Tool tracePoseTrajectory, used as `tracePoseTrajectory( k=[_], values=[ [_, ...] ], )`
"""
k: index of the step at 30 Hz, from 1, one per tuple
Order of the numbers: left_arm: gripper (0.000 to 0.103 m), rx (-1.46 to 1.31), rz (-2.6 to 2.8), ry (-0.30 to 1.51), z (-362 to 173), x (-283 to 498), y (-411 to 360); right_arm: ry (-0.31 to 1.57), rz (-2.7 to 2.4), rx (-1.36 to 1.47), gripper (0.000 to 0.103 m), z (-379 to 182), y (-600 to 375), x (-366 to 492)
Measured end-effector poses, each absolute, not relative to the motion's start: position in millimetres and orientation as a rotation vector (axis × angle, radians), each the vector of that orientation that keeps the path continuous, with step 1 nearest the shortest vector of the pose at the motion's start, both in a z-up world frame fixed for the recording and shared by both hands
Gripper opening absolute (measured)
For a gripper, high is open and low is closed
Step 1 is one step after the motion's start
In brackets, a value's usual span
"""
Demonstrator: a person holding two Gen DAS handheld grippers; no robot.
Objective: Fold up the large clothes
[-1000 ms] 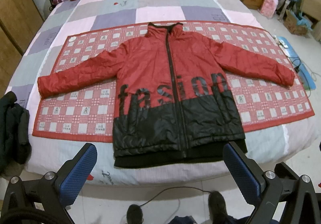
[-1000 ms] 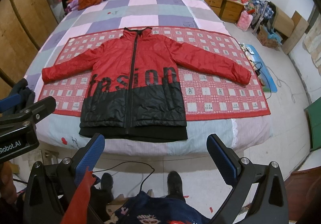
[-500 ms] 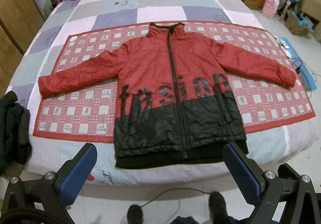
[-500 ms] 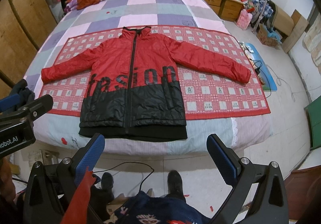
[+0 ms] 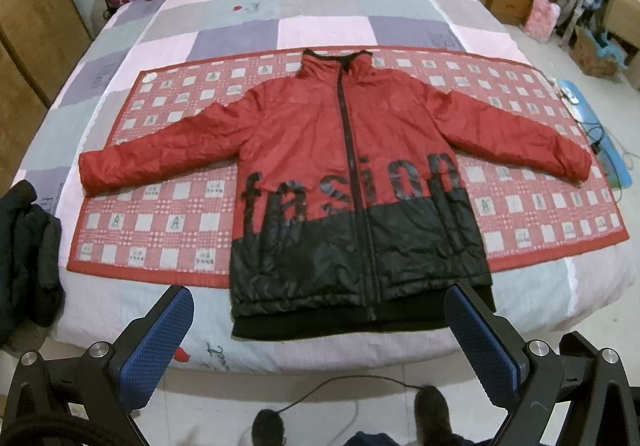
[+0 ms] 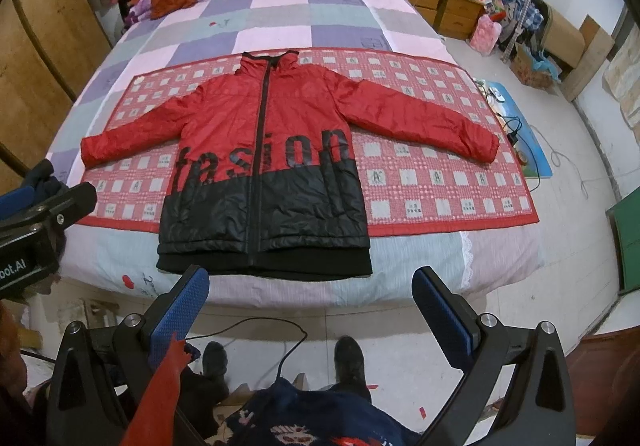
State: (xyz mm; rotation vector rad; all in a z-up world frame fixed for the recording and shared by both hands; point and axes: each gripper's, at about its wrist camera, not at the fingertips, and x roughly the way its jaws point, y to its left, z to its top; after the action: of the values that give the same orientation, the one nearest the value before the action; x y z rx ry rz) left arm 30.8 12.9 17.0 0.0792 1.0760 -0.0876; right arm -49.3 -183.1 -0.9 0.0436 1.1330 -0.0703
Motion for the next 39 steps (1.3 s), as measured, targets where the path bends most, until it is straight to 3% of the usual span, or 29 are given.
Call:
tracePoseTrajectory(
  k=[39],
  values=[
    [0.103,0.08,-0.104,1.089,-4,57,13,1.158,-0.153,0.06,0.103,-5,-196,-31]
  ],
)
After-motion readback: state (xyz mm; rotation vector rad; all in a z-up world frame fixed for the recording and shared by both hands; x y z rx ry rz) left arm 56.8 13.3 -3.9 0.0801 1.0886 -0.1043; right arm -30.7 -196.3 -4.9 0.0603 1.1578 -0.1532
